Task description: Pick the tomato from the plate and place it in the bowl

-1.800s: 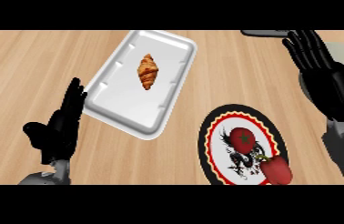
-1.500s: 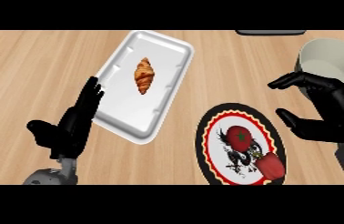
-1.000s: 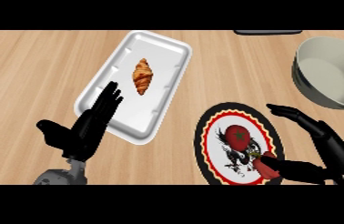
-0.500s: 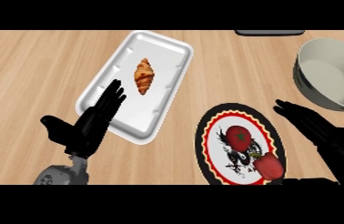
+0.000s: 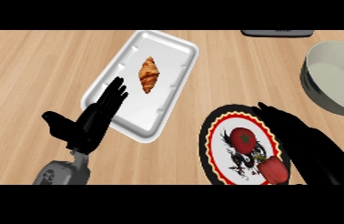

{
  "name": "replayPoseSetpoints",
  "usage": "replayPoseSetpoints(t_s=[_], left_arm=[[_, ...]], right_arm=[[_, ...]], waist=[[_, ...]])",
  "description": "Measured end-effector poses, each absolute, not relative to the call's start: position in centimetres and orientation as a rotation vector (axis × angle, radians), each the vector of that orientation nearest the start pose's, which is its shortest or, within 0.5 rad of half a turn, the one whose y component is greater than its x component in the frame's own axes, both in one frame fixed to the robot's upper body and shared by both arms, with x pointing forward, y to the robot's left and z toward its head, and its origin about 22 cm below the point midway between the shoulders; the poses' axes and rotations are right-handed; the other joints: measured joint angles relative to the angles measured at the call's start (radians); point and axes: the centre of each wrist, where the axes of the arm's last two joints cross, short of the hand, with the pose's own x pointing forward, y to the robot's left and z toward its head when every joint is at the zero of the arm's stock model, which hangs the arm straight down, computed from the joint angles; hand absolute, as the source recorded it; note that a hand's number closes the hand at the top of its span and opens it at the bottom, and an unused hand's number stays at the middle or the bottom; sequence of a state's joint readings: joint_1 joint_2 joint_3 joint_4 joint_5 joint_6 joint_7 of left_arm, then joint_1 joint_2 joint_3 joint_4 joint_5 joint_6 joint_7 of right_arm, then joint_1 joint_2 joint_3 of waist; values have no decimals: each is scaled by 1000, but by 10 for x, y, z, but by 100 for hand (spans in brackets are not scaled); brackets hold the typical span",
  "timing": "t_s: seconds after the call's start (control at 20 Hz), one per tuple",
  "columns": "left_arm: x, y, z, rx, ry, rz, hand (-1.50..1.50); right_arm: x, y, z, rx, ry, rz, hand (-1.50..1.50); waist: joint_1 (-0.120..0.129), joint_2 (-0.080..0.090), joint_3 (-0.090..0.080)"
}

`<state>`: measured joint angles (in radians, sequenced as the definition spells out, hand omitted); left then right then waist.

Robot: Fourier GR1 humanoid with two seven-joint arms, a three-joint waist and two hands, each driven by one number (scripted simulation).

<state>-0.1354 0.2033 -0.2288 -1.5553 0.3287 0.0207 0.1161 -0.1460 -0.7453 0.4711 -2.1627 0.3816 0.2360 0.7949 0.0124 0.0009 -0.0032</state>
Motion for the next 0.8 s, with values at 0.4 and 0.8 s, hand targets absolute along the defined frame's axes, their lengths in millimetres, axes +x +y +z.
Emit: replayPoseSetpoints(t_s=[0.4, 0.8], left_arm=[[268, 205, 25, -275, -1483, -135, 0], [265, 207, 27, -269, -1484, -130, 0]], right_arm=[[221, -182, 142, -728, -1040, 1205, -150], [229, -183, 121, -726, -928, 1244, -150]], waist=[[-3, 0, 2], [-10, -1, 3]])
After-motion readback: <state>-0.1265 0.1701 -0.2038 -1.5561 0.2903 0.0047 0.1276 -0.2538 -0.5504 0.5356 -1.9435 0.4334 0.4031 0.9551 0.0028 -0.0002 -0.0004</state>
